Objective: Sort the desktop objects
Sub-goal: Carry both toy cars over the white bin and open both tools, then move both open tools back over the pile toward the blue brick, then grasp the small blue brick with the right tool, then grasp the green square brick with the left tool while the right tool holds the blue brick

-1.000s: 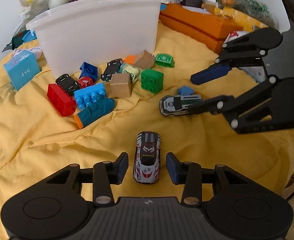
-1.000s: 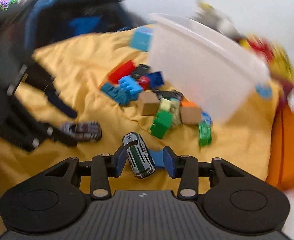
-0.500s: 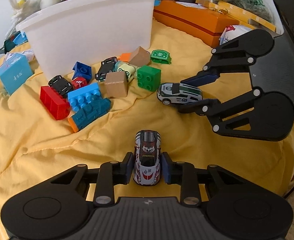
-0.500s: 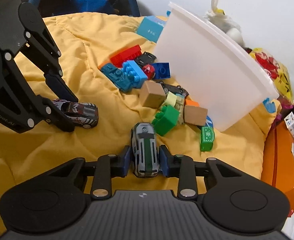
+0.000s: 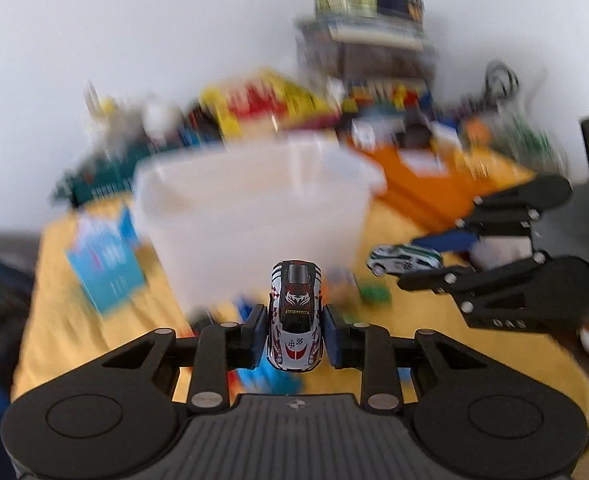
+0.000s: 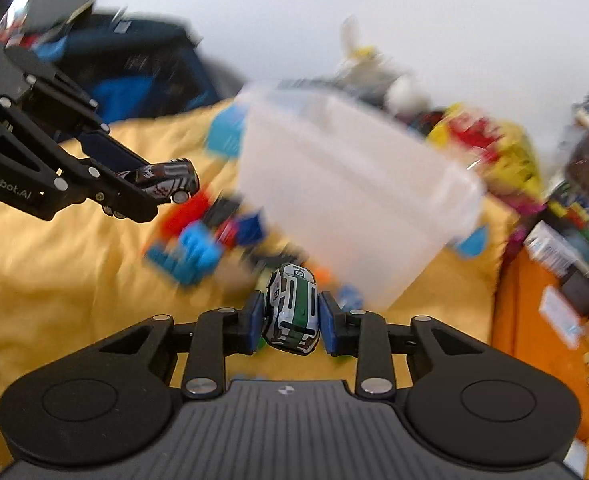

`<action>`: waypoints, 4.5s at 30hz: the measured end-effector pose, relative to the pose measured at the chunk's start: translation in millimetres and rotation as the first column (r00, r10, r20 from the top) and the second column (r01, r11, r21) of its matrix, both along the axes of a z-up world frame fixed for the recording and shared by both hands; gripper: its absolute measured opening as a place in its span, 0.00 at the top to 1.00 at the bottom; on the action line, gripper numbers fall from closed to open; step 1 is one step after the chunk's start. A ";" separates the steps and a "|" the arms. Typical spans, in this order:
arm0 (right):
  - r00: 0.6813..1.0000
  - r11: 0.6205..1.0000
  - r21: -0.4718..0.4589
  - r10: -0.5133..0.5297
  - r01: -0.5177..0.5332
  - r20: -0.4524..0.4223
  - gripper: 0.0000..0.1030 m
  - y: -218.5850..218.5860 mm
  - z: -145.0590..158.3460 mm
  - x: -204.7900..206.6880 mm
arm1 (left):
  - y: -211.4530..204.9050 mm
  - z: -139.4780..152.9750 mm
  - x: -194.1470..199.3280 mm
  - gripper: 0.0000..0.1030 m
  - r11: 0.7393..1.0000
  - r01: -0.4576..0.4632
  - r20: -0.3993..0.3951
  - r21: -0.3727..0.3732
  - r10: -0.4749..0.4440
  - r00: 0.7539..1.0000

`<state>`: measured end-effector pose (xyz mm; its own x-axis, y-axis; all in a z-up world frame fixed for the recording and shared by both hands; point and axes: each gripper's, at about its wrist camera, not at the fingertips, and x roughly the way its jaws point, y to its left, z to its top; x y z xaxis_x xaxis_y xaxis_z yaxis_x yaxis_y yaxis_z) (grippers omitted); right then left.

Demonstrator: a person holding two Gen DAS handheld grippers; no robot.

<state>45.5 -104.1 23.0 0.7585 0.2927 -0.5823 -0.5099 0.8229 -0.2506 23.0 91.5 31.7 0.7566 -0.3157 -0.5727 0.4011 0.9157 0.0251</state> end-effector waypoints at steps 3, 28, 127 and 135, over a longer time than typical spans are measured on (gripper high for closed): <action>0.996 0.998 0.057 -0.032 0.027 0.078 0.69 -1.7 26.6 13.3 | 3.0 23.7 23.4 0.68 1.000 -0.012 0.087 0.013 0.011 0.996; 0.980 0.978 0.116 -0.186 0.176 0.078 0.48 8.6 23.3 55.4 | 5.1 14.3 80.6 0.39 0.989 -0.144 0.069 -0.005 0.145 0.987; 0.942 0.964 -0.043 -0.264 0.261 -0.207 0.81 -14.5 -77.6 -30.0 | -64.9 -113.2 49.4 0.45 0.977 -0.107 -0.309 -0.183 0.046 0.950; 0.948 0.970 0.003 -0.235 0.241 -0.214 0.81 -32.5 -73.5 -37.4 | -82.7 -116.5 49.2 0.63 0.991 -0.113 -0.242 -0.072 0.092 0.966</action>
